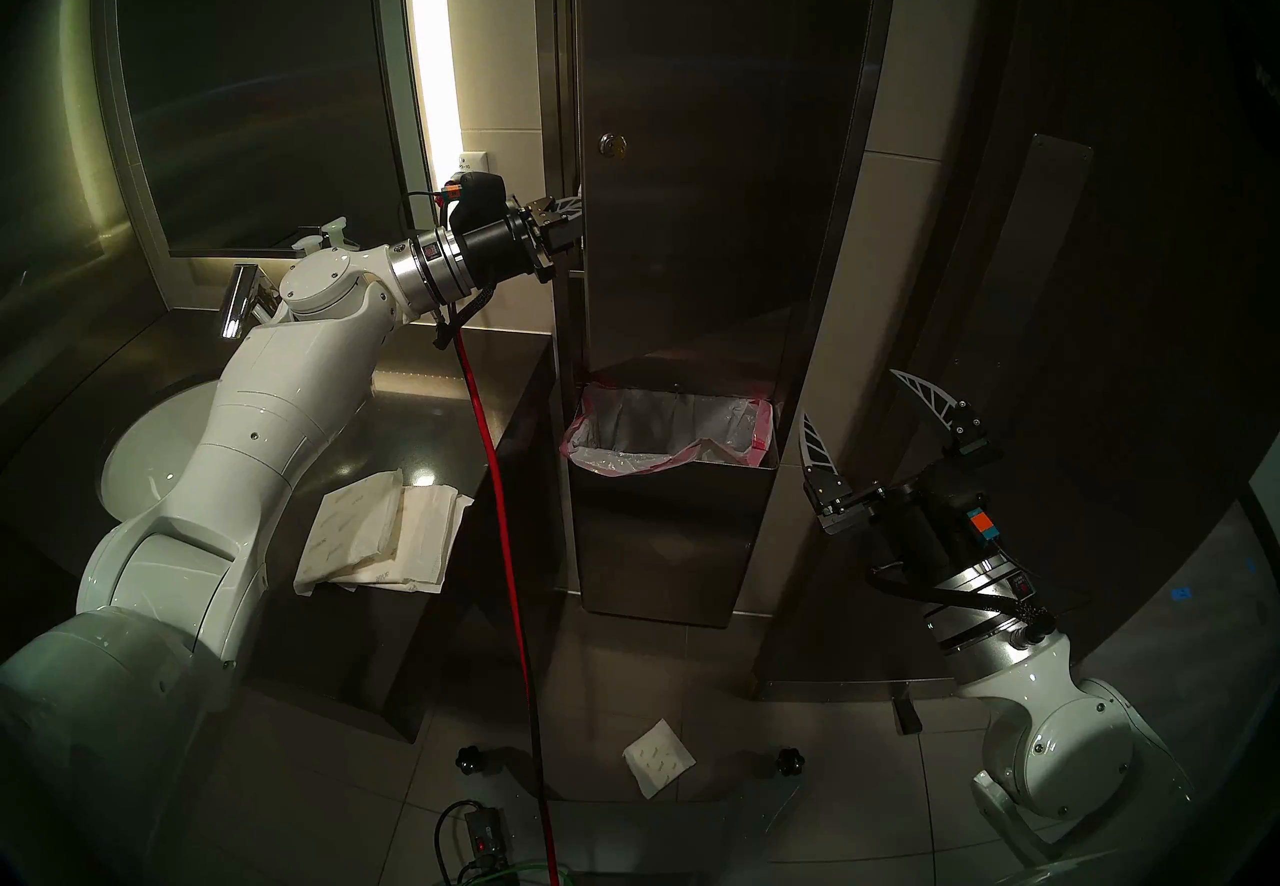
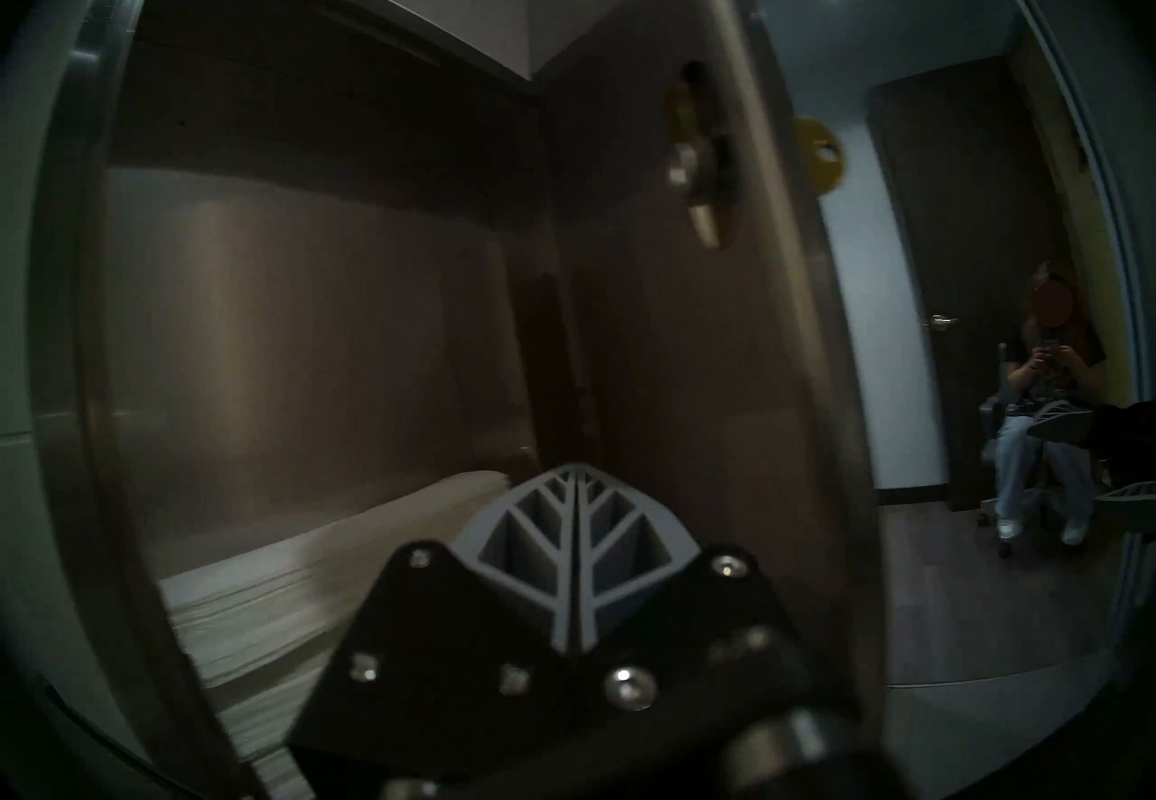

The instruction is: Twist key and open towel dispenser

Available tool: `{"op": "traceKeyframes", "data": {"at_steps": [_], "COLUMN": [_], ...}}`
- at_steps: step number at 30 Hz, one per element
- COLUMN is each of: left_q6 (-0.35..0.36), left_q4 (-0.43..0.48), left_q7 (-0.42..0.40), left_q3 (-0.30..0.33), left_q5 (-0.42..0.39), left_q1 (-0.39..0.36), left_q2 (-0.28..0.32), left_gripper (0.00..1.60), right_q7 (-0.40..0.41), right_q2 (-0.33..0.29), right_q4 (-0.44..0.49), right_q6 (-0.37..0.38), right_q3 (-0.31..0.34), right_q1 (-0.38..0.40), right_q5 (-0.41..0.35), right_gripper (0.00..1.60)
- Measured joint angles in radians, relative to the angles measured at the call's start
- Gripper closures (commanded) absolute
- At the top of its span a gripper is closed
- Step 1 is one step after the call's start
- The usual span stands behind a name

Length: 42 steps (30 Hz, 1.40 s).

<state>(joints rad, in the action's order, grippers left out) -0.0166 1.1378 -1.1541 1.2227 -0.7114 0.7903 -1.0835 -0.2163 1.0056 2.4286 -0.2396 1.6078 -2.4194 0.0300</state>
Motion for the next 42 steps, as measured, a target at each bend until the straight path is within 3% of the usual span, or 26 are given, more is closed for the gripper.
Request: {"op": "traceKeyframes", "data": {"at_steps": [10, 18, 22, 29, 42], "left_q6": [0.170, 0.210, 0.195, 0.108, 0.020], "left_q4": [0.086, 0.052, 0.043, -0.013, -0.074], "left_q7": [-0.193, -0.283, -0.258, -0.107, 0.127], "left_q3": [-0.067, -0.054, -0.044, 0.022, 0.150], "left_q5": [-0.112, -0.157, -0.149, -0.074, -0.030], "left_q1": [0.008, 0.004, 0.004, 0.007, 0.074], "left_q2": [0.065, 0.075, 0.075, 0.033, -0.031], "left_gripper": [1.60, 1.60, 1.60, 1.60, 1.60], "right_q7": [0.000, 0.000, 0.000, 0.000, 0.000], "right_q2": [0.000, 0.000, 0.000, 0.000, 0.000], "right_q4": [0.000, 0.000, 0.000, 0.000, 0.000], "right_q6": [0.000, 0.000, 0.000, 0.000, 0.000], "right_q3": [0.000, 0.000, 0.000, 0.000, 0.000], "right_q1": [0.000, 0.000, 0.000, 0.000, 0.000], "right_q5": [0.000, 0.000, 0.000, 0.000, 0.000], "right_gripper": [0.00, 0.00, 0.00, 0.00, 0.00]}}
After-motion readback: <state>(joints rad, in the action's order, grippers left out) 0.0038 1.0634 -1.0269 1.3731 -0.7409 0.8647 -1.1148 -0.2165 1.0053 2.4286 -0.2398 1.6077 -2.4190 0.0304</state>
